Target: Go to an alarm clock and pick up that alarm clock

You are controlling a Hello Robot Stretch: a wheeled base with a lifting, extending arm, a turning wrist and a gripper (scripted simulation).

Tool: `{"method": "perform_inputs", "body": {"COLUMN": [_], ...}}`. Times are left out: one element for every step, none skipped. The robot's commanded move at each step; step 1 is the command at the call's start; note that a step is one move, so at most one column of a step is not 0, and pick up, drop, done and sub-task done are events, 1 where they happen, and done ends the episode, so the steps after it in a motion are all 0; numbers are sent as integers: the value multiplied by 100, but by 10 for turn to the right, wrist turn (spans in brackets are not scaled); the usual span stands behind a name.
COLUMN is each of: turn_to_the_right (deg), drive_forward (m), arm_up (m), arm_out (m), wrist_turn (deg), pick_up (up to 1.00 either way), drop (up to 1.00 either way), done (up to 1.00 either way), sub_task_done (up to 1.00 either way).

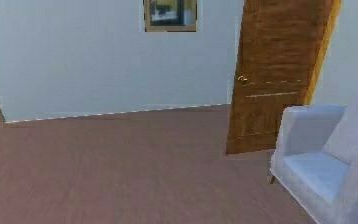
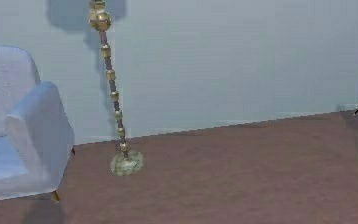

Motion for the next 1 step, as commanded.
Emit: {"method": "perform_inputs", "body": {"turn_to_the_right": [0], "drive_forward": [100], "arm_up": [0], "arm_out": [0], "wrist_turn": [0], "pick_up": [0], "drop": [0], "done": [0], "sub_task_done": [0]}}
